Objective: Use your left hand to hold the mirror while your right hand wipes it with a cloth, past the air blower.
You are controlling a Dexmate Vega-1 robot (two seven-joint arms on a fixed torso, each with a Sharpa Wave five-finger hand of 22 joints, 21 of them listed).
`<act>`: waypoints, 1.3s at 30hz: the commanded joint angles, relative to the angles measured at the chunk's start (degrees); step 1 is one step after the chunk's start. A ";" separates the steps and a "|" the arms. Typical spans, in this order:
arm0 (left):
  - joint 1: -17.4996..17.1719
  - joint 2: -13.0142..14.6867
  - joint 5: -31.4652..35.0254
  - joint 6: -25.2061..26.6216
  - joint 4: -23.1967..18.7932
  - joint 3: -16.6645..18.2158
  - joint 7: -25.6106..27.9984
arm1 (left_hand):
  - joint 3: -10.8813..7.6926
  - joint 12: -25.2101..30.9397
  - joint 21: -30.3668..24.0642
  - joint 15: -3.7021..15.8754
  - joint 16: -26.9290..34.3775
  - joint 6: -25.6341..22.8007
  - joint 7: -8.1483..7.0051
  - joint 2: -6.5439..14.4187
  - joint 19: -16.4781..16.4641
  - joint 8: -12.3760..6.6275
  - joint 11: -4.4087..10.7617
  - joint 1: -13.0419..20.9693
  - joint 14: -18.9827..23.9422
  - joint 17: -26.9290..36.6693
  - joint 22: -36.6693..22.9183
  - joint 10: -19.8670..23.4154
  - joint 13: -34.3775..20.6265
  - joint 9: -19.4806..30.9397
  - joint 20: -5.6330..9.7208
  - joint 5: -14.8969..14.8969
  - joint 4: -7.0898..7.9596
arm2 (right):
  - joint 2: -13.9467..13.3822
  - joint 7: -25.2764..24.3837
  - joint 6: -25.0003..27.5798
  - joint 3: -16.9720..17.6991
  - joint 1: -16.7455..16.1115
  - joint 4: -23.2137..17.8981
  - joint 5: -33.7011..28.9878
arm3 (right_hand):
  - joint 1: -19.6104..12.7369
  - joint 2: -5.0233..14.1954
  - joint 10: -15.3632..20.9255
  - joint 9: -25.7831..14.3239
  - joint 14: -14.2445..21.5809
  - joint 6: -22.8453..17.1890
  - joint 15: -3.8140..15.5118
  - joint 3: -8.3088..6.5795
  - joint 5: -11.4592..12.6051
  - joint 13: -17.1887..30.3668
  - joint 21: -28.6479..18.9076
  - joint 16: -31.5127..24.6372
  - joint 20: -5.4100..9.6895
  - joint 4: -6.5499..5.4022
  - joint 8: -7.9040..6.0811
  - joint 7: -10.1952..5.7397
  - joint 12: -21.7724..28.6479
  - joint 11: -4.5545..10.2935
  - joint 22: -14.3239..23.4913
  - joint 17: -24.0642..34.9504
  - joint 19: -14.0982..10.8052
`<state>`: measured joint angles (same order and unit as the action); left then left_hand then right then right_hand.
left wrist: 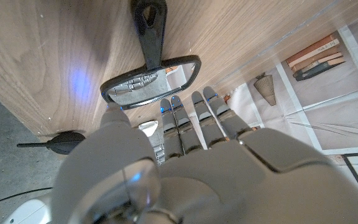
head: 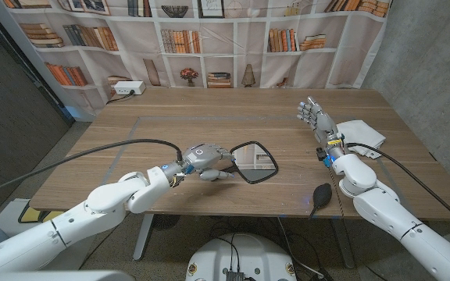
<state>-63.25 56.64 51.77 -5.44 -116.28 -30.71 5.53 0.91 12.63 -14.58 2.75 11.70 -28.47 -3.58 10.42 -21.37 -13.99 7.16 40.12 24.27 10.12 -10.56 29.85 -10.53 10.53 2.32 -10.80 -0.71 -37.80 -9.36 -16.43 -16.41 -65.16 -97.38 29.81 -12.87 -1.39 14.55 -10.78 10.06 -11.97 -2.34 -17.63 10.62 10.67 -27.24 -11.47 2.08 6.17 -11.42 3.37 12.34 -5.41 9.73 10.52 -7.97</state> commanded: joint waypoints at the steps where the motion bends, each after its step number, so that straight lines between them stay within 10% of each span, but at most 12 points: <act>1: 4.42 -2.40 0.83 -0.95 3.99 -4.50 -2.65 | -0.55 0.18 0.22 4.77 -0.16 -0.95 -0.15 0.02 0.32 -0.30 -0.12 0.76 0.58 0.14 -0.04 0.75 -0.09 0.18 1.16 0.00 -0.11 | -0.50 0.93 -0.28 0.70 -0.50 0.23 0.91 | -0.19 0.30 0.50 -0.18 0.14 -0.52 -0.11 0.15 -0.12 0.03 0.38 0.17 0.44 0.00 0.03 -0.06 -0.01 -0.10 0.25 0.15 -0.50; 39: 9.12 -3.80 -0.14 -1.86 6.91 -8.82 -7.20 | -2.35 -0.06 0.69 5.03 -0.30 -3.57 -0.29 -0.42 0.12 -0.06 -0.01 1.90 2.18 0.06 0.02 2.94 -0.08 0.10 1.27 -0.27 -0.34 | -1.60 -1.07 0.43 2.24 -2.80 -1.82 0.14 | -0.28 0.53 0.67 -0.19 0.07 -0.58 -0.30 0.60 -0.14 0.02 1.49 0.25 0.32 0.13 0.07 -0.10 0.00 -0.23 0.29 0.14 -0.78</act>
<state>-54.93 52.67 51.34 -8.18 -109.31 -38.70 0.09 -0.91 12.34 -14.17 2.62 11.42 -31.43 -4.09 9.83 -21.05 -13.96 7.03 41.62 26.17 10.12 -10.39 32.03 -10.56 10.50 2.65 -10.82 -1.11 -38.79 -8.88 -16.41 -14.93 -66.56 -98.17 30.60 -12.87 -1.40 14.55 -10.77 10.06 -11.97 -2.34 -17.31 10.63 10.67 -25.85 -11.23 2.25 6.49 -11.43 3.37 12.34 -5.41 9.73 10.52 -8.15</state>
